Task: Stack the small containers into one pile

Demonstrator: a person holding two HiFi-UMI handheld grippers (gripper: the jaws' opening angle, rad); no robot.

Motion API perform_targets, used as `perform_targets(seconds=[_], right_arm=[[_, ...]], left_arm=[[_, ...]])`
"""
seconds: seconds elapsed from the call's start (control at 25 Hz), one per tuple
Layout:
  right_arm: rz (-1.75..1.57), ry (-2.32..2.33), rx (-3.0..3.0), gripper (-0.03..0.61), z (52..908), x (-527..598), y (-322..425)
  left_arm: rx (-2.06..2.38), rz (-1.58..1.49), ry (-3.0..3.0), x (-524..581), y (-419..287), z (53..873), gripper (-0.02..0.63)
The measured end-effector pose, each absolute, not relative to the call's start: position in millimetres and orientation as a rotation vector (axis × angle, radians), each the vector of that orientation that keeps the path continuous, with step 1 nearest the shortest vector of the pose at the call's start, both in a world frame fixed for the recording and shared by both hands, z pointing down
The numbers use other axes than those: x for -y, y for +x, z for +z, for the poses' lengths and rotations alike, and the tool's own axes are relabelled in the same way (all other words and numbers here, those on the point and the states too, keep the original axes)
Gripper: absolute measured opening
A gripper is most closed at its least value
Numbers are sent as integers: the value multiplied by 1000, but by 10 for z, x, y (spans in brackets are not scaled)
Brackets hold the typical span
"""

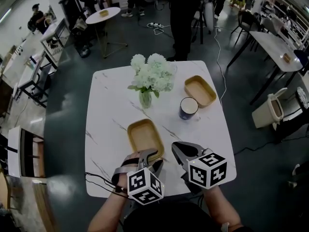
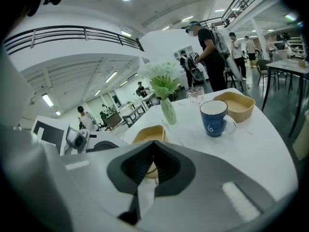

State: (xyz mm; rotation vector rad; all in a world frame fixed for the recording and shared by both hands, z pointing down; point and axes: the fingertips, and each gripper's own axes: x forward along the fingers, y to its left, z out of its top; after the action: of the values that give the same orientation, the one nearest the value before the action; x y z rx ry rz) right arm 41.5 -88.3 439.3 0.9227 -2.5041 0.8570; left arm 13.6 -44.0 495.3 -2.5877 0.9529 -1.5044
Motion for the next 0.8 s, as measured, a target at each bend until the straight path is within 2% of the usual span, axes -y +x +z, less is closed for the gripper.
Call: perform_targets(seconds=[0.28, 0.44, 0.8], right_arm=[[817, 942, 2493, 0, 4452, 916, 303], [799, 953, 2475, 21, 4535, 930, 225], [742, 1024, 2342, 64, 4891, 989, 52]], left_arm=[[-1446, -1081, -2817, 622, -166, 4662, 155], [-1802, -808, -2910, 688, -502, 4586, 124], [-1908, -810, -2948, 616, -908, 4825, 130]])
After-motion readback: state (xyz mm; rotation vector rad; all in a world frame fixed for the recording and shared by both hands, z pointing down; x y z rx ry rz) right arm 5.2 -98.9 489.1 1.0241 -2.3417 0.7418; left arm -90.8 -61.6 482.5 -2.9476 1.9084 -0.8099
